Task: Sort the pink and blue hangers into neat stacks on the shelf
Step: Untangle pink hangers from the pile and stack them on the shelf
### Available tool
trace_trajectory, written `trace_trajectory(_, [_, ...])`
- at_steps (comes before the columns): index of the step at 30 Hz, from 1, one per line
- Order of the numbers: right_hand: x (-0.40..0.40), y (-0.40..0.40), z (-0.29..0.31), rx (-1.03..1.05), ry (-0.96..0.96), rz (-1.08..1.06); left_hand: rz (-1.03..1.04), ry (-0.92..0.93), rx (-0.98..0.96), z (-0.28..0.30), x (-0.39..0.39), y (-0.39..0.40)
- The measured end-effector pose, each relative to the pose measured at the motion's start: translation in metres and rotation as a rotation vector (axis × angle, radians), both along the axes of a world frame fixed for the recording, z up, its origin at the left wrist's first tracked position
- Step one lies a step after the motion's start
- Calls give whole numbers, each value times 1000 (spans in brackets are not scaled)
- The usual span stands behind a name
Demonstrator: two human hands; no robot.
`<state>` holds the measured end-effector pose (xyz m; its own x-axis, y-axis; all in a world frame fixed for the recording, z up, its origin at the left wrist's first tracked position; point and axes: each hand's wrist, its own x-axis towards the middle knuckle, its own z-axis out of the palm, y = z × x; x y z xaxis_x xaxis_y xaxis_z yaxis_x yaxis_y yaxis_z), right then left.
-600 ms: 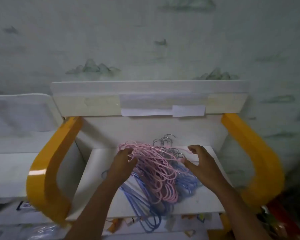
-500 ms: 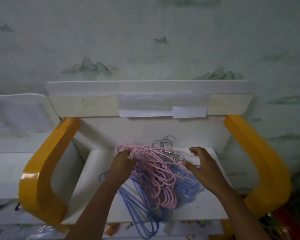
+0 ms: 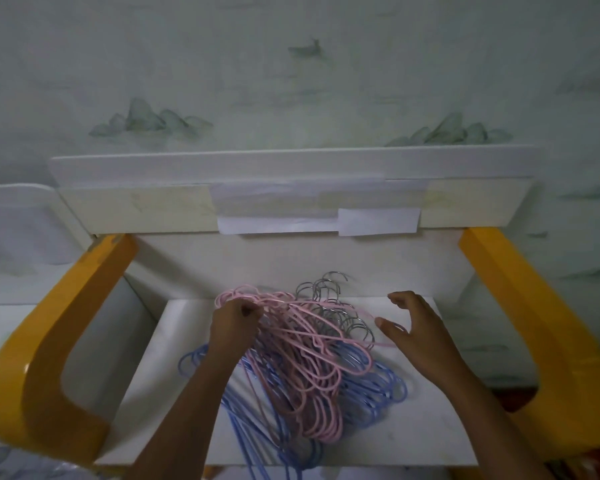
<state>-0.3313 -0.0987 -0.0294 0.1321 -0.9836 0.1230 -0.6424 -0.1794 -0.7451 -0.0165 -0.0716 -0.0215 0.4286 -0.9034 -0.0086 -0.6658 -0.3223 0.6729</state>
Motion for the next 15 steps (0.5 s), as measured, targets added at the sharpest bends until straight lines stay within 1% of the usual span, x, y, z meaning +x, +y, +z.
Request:
trace_trajectory(2, [-2, -1, 1, -7, -2, -8, 69, 6, -73, 7, -2, 3])
trace_trajectory(4, [-1, -2, 1, -11, -1, -17, 83, 31, -96, 11, -1, 6])
trace_trajectory(9, [10, 2, 5, -5, 5, -32, 4, -75, 57, -4, 19, -6])
trace_trajectory(11, [15, 4, 8, -15, 5, -39, -15, -64, 74, -6, 24, -10])
trace_trajectory(13, [17, 7, 11, -37, 0, -60, -56, 4, 66, 2, 24, -10])
trace_trajectory(15, [18, 11, 16, -62, 1, -83, -51, 243, 84, 6, 29, -12])
